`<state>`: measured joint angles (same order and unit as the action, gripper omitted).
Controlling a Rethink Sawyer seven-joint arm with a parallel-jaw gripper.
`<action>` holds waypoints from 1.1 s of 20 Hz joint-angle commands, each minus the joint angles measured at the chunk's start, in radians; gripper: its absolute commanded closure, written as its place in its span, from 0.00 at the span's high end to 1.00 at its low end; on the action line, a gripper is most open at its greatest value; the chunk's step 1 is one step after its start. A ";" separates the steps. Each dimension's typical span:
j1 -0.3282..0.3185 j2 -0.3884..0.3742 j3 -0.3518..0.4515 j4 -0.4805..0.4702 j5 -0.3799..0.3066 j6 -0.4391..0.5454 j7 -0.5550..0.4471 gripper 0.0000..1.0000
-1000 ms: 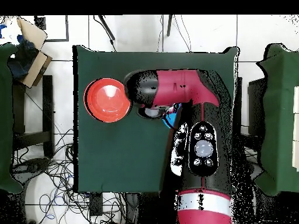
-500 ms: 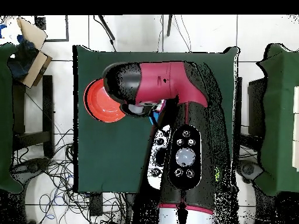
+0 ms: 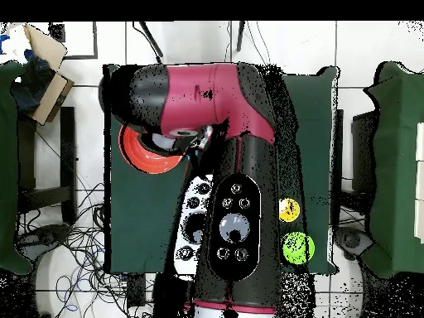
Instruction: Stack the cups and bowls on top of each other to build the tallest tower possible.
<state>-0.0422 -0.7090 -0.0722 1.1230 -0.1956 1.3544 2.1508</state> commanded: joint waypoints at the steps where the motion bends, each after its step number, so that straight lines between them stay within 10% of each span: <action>1: 0.037 0.082 0.026 -0.104 0.037 0.082 0.241 0.00; 22: 0.147 0.294 -0.037 -0.304 0.090 0.006 0.427 0.00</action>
<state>0.0872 -0.4914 -0.1315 0.8392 -0.1140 1.3602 2.3483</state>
